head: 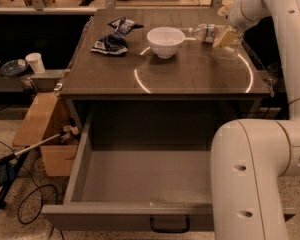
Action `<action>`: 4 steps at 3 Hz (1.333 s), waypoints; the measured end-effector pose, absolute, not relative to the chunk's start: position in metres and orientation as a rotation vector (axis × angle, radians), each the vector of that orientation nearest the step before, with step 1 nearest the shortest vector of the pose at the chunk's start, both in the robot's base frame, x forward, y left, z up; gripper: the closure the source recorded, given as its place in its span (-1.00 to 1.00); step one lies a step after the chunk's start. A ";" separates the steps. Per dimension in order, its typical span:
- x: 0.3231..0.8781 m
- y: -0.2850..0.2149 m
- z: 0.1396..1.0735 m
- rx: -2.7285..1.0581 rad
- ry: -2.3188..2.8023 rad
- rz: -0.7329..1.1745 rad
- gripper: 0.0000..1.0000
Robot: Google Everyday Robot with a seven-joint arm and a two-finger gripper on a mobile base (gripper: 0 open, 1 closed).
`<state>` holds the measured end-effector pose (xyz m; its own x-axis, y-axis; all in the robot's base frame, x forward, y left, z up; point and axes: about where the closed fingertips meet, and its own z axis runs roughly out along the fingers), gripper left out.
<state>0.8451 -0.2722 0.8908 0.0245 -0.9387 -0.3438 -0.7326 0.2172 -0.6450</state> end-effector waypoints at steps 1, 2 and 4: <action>0.845 -0.272 0.891 -1.563 1.754 -0.353 -1.00; 0.845 -0.272 0.891 -1.563 1.754 -0.353 -1.00; 0.864 -0.269 0.877 -1.520 1.774 -0.381 -1.00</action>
Offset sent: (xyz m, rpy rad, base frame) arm 0.0000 0.0000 0.0000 0.0000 0.0000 0.0000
